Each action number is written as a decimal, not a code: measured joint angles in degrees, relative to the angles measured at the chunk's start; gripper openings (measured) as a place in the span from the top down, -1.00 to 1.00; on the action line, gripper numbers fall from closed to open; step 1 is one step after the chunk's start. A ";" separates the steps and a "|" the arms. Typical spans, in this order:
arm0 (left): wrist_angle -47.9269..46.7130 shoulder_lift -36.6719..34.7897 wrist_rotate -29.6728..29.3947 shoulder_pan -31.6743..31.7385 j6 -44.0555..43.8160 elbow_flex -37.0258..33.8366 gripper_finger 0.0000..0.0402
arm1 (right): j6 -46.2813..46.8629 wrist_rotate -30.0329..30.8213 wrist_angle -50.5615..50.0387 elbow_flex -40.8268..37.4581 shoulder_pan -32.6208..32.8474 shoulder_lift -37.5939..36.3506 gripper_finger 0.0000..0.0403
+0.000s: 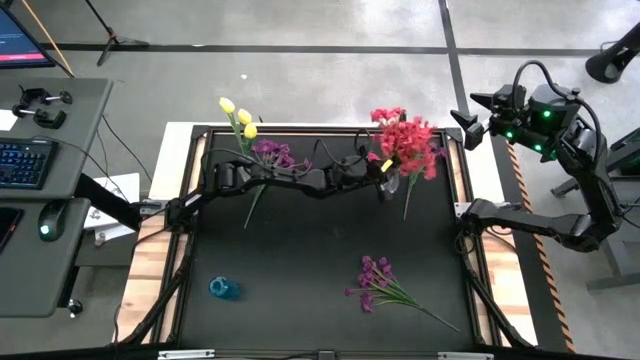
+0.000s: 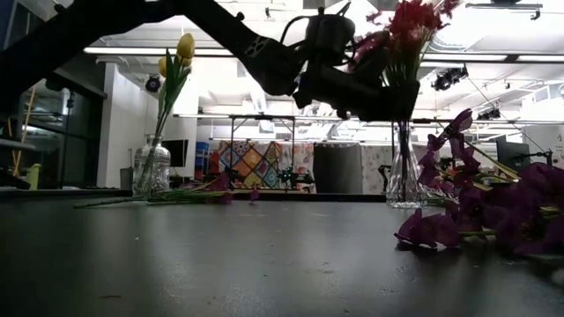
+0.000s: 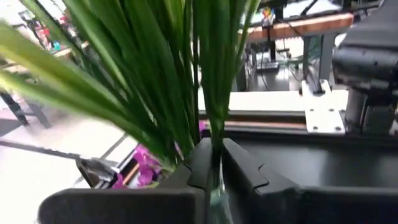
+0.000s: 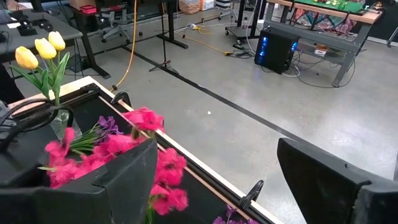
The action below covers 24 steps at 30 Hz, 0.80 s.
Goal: Sort flowers into vase by color
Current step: Put the red flowers into the right transparent vase
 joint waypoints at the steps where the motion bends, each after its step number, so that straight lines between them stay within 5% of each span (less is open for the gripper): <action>1: -0.21 0.05 0.00 -0.03 -0.01 -0.05 0.86 | 0.00 0.00 0.00 0.00 0.00 0.00 -0.59; 24: -7.05 -5.47 1.99 -1.78 -2.40 -0.10 -0.01 | 0.42 -0.01 0.04 0.00 0.01 0.00 -0.59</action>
